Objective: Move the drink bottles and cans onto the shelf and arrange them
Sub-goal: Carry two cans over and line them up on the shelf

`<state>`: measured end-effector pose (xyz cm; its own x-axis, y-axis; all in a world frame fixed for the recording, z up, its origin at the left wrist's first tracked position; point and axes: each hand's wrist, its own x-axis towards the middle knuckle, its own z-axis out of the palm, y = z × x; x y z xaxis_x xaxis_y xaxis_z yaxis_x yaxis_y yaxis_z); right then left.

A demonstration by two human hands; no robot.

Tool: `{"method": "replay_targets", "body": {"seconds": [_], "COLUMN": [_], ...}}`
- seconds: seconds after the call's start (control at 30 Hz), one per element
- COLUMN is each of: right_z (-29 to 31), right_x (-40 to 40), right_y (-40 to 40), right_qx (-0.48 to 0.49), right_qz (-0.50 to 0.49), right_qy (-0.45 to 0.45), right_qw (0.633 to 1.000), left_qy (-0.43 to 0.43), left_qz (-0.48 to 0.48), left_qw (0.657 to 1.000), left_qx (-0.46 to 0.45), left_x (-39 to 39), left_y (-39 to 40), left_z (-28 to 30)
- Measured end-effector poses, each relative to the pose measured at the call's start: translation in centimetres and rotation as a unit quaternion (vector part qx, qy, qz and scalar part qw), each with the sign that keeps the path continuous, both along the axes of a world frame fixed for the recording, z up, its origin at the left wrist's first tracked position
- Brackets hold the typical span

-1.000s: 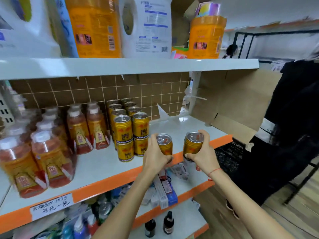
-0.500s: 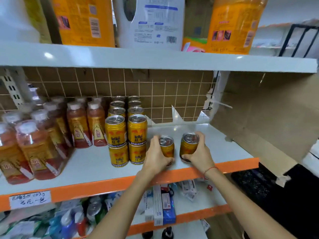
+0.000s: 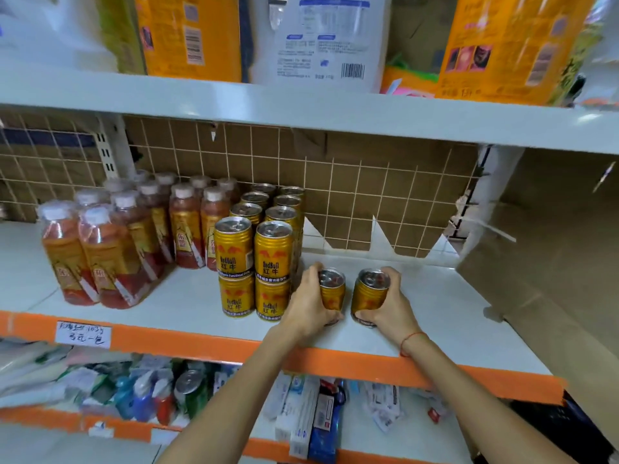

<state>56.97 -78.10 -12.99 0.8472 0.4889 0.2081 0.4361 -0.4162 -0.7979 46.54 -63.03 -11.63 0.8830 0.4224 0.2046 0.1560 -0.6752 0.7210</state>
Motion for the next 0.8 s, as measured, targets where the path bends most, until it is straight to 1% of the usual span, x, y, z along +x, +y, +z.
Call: {"method": "replay_targets", "body": {"seconds": [0.1,0.17,0.27,0.33,0.4,0.47,0.57,0.67,0.73,0.8], "right_z": [0.4,0.2,0.0,0.0,-0.1,-0.2,-0.3,-0.4,-0.3,-0.1], "right_x": [0.5,0.7,0.8,0.9,1.0,1.0,1.1,1.4,1.5,1.6], "right_y": [-0.2,-0.3,-0.5,-0.4,-0.5,-0.6,-0.7,-0.7,-0.6,-0.5], "right_qx": [-0.001,0.002,0.005,0.006,0.009,0.011,0.008,0.009,0.013,0.016], "right_qz": [0.028,0.034,0.031,0.037,0.041,0.041,0.045,0.050,0.050,0.052], "right_qy": [-0.006,-0.006,-0.010,-0.009,-0.007,-0.011,-0.011,-0.007,-0.005,-0.004], "right_qw": [1.000,0.999,0.999,0.999,0.999,0.999,0.999,0.999,0.999,0.999], "left_qy": [0.027,0.068,0.158,0.194,0.211,0.219,0.214,0.168,0.096,0.010], "left_qz": [-0.034,-0.070,-0.117,-0.132,-0.133,-0.112,-0.061,-0.030,0.009,0.078], "left_qw": [0.997,0.985,0.940,0.917,0.898,0.888,0.905,0.938,0.971,0.992], "left_qx": [0.071,0.146,0.279,0.322,0.361,0.387,0.362,0.302,0.220,0.094], "left_x": [0.1,0.6,1.5,2.2,2.9,3.6,4.9,5.7,5.5,4.8], "left_y": [0.2,0.6,0.9,1.3,1.6,1.7,2.0,2.1,1.7,0.8], "left_z": [1.2,2.5,4.4,5.5,6.1,6.1,5.5,4.4,3.0,1.1]}}
